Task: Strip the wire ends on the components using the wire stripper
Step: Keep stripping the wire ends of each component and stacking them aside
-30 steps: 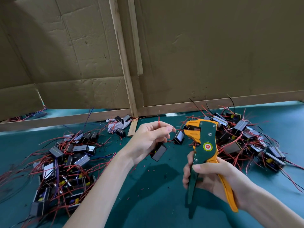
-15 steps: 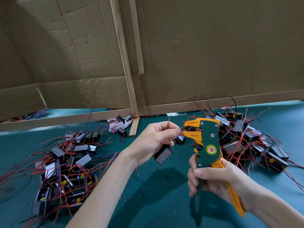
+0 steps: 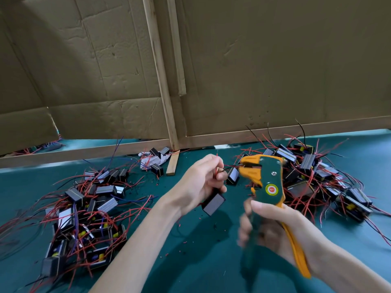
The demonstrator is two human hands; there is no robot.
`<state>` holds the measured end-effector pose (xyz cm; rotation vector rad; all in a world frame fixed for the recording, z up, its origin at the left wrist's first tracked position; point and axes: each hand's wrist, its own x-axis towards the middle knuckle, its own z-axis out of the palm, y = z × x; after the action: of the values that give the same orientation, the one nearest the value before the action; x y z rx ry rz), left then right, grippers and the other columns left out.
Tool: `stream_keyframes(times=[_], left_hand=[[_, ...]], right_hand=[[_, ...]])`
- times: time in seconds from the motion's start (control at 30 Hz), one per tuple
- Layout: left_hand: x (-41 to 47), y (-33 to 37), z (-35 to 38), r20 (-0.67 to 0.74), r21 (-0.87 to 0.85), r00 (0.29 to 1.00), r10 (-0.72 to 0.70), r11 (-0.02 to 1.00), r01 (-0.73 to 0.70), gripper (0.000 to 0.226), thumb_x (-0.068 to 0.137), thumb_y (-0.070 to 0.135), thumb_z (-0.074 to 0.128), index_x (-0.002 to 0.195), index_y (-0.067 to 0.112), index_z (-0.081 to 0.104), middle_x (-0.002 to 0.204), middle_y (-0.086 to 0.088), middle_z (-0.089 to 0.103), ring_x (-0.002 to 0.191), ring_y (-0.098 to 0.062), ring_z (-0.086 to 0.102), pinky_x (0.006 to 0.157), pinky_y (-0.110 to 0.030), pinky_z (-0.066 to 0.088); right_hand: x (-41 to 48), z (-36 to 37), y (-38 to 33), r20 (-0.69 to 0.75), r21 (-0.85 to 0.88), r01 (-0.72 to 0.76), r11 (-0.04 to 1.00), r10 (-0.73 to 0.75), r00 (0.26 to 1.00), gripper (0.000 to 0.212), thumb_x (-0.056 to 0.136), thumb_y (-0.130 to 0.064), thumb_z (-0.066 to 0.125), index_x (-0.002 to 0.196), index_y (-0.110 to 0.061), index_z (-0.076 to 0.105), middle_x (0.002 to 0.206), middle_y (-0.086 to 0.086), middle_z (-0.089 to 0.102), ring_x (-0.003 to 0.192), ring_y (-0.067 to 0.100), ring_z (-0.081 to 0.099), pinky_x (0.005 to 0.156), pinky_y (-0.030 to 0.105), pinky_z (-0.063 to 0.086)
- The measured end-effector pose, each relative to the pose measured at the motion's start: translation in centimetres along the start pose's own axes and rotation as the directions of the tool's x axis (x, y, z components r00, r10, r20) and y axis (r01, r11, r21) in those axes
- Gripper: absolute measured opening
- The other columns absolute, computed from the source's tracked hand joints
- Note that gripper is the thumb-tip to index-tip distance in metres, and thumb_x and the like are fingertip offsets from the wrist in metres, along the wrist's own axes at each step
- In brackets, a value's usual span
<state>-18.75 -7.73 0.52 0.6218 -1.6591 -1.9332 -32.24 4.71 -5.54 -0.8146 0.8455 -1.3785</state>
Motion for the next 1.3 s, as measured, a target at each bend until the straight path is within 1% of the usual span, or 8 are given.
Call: stream_keyframes(times=[0.1, 0.2, 0.3, 0.47, 0.97, 1.07, 1.17, 1.3], left_hand=[[0.0, 0.1, -0.5, -0.018, 0.163, 0.994, 0.107, 0.981, -0.103, 0.032, 0.105, 0.02, 0.031, 0.078, 0.013, 0.046, 0.065, 0.005, 0.043, 0.054, -0.009, 0.032, 0.069, -0.023, 0.041], [-0.3, 0.4, -0.8, 0.014, 0.456, 0.973, 0.229, 0.865, -0.21, 0.027, 0.101, 0.017, 0.044, 0.082, 0.017, 0.064, 0.07, 0.015, 0.061, 0.069, -0.006, 0.05, 0.073, -0.017, 0.047], [-0.5, 0.9, -0.9, 0.024, 0.529, 0.945, 0.325, 0.798, -0.288, 0.016, 0.092, 0.013, 0.06, 0.088, 0.022, 0.073, 0.087, 0.011, 0.074, 0.086, -0.003, 0.062, 0.081, -0.021, 0.049], [-0.9, 1.5, -0.7, 0.01, 0.533, 0.901, 0.433, 0.76, -0.372, 0.008, 0.083, 0.008, 0.072, 0.082, 0.015, 0.075, 0.061, 0.013, 0.065, 0.057, -0.001, 0.048, 0.057, -0.012, 0.038], [-1.5, 2.3, -0.7, 0.072, 0.579, 0.947, 0.313, 0.76, -0.295, 0.01, 0.087, 0.013, 0.068, 0.079, 0.018, 0.071, 0.064, 0.015, 0.063, 0.059, 0.0, 0.048, 0.061, -0.012, 0.038], [-1.5, 2.4, -0.8, 0.087, 0.594, 0.955, 0.282, 0.755, -0.277, 0.01, 0.088, 0.017, 0.069, 0.079, 0.021, 0.072, 0.07, 0.01, 0.066, 0.067, -0.006, 0.053, 0.068, -0.018, 0.042], [-1.5, 2.5, -1.1, 0.107, 0.576, 0.96, 0.259, 0.771, -0.272, 0.01, 0.087, 0.022, 0.07, 0.078, 0.024, 0.074, 0.074, -0.003, 0.068, 0.071, -0.018, 0.052, 0.071, -0.034, 0.041], [-1.6, 2.5, -1.4, 0.115, 0.589, 0.962, 0.249, 0.763, -0.267, 0.008, 0.082, 0.03, 0.071, 0.08, 0.024, 0.075, 0.08, -0.006, 0.071, 0.074, -0.014, 0.056, 0.073, -0.042, 0.046]], right_hand=[[0.5, -0.9, -0.3, 0.079, 0.122, 0.045, 0.992, -0.055, 0.995, 0.039, 0.058, -0.02, 0.092, 0.084, -0.008, 0.065, 0.078, 0.021, 0.059, 0.07, 0.036, 0.061, 0.072, 0.048, 0.055], [0.5, -1.9, -0.5, 0.126, 0.096, 0.083, 0.992, -0.095, 0.988, 0.031, 0.068, -0.017, 0.086, 0.089, -0.009, 0.065, 0.08, 0.021, 0.06, 0.074, 0.037, 0.062, 0.076, 0.048, 0.054], [0.6, -2.4, -0.7, 0.169, 0.034, 0.072, 0.997, -0.077, 0.983, 0.027, 0.074, -0.016, 0.082, 0.09, -0.007, 0.062, 0.081, 0.023, 0.06, 0.076, 0.039, 0.061, 0.078, 0.051, 0.052], [0.6, -2.5, -0.2, 0.232, -0.048, 0.05, 0.998, -0.037, 0.972, 0.023, 0.081, -0.015, 0.077, 0.095, -0.007, 0.061, 0.084, 0.023, 0.062, 0.079, 0.04, 0.062, 0.081, 0.053, 0.051], [0.5, -2.2, -0.3, 0.256, -0.083, 0.038, 0.996, -0.015, 0.967, 0.024, 0.077, -0.014, 0.081, 0.091, -0.008, 0.063, 0.079, 0.025, 0.062, 0.075, 0.04, 0.062, 0.077, 0.052, 0.051], [0.3, -1.8, -0.5, 0.242, -0.102, 0.029, 0.994, -0.004, 0.97, 0.025, 0.075, -0.016, 0.082, 0.088, -0.008, 0.062, 0.075, 0.023, 0.06, 0.072, 0.039, 0.062, 0.075, 0.051, 0.052], [-0.1, -1.3, -0.6, 0.21, -0.131, 0.015, 0.991, 0.013, 0.978, 0.03, 0.074, -0.023, 0.084, 0.081, -0.007, 0.06, 0.067, 0.02, 0.056, 0.063, 0.035, 0.059, 0.068, 0.047, 0.052], [-0.9, -0.4, -0.5, 0.056, -0.162, -0.021, 0.987, 0.03, 0.998, 0.043, 0.062, -0.035, 0.092, 0.067, -0.011, 0.057, 0.049, 0.015, 0.044, 0.04, 0.025, 0.048, 0.048, 0.035, 0.048]])
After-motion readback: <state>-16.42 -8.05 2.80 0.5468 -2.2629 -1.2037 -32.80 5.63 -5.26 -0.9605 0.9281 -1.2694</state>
